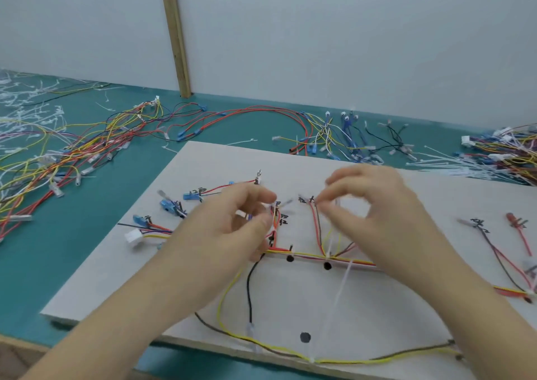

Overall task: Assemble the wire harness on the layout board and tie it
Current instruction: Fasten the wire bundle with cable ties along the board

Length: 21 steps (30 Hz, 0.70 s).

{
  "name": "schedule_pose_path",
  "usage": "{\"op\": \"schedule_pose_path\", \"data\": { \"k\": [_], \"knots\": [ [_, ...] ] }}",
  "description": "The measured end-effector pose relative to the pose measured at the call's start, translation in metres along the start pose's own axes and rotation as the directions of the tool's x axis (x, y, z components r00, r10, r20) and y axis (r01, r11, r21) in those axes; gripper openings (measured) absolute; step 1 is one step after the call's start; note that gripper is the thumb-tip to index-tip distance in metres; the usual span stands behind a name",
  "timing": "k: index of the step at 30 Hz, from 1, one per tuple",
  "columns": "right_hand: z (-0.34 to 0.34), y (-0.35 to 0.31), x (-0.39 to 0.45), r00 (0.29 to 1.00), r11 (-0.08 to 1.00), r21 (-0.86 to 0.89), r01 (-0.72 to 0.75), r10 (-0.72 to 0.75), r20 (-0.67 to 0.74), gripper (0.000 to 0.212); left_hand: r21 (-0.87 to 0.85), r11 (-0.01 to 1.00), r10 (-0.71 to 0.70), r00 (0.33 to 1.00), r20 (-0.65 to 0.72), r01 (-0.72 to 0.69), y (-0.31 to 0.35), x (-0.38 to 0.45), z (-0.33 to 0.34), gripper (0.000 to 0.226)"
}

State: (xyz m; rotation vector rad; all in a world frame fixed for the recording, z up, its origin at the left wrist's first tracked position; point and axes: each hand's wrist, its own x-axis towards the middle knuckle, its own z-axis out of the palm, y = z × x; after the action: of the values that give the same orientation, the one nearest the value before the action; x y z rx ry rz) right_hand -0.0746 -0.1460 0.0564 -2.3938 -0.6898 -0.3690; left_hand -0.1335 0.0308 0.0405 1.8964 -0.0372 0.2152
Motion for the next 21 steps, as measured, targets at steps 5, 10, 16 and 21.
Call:
{"op": "schedule_pose_path", "data": {
  "k": [5,10,16,21],
  "knots": [
    [0.026,0.002,-0.01,0.981,0.971,-0.236,0.035,0.012,0.194,0.008,0.125,0.991,-0.041,0.999,-0.025,0.043,-0.011,0.018,0.012,0.022],
    [0.03,-0.006,0.002,1.0,0.971,-0.237,0.018,-0.012,0.027,0.013,0.232,0.972,0.039,0.999,-0.018,-0.034,-0.014,0.027,0.007,0.021],
    [0.02,-0.017,0.036,0.969,0.951,-0.296,0.083,-0.008,0.246,0.005,0.166,0.986,0.047,0.993,-0.107,-0.029,-0.02,0.037,0.008,0.024],
    [0.039,-0.017,0.048,0.901,0.954,-0.278,0.11,0.022,0.432,0.004,0.036,0.999,0.011,0.992,-0.122,-0.006,-0.026,0.037,0.005,0.025]
  ]
}}
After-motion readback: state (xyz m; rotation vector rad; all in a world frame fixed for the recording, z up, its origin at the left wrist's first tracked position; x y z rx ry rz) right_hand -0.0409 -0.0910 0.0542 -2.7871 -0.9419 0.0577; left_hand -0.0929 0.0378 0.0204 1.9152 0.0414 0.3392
